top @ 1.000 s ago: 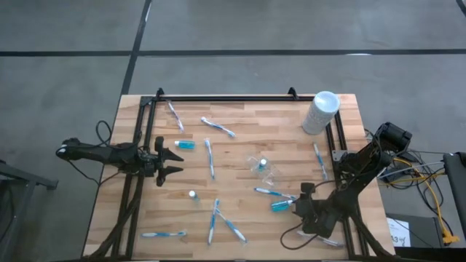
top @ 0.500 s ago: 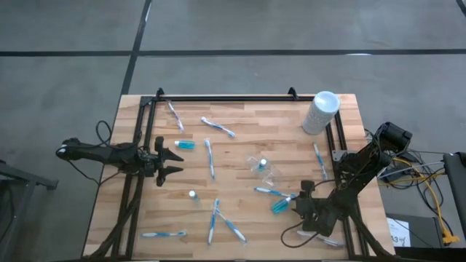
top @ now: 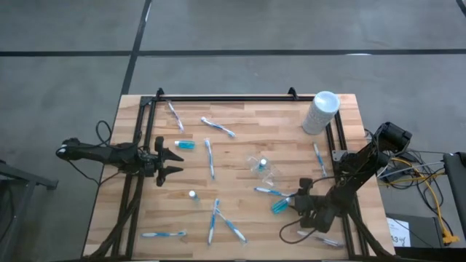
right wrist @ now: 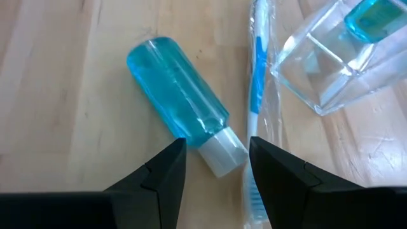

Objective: Pick & Place toothbrushing station
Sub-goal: Put the blue mouthwash into the middle section of the transparent organizer

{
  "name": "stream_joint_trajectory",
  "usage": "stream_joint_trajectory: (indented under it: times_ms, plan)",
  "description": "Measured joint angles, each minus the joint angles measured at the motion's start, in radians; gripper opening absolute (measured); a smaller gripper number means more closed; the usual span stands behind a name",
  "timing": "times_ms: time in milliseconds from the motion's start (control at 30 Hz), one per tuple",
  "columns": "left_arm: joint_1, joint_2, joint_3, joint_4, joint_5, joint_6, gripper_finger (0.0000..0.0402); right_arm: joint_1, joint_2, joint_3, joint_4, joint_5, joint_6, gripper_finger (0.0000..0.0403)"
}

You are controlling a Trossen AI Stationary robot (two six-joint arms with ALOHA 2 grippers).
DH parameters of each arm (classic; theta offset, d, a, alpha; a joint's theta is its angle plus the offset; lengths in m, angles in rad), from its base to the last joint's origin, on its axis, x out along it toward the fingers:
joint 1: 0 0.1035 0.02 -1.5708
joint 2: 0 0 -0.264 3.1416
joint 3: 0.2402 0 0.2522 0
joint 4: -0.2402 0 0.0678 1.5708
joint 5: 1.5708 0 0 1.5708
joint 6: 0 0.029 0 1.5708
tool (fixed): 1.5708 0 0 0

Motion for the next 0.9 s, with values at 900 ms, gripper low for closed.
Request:
stream_joint_trajectory:
  times_ms: [900]
  plan:
    - [0.000,0.000,0.000,0.000,0.000,0.000,0.0188,-0.008,0.001,-0.029,0.152,-0.118,-0.053,0.0168]
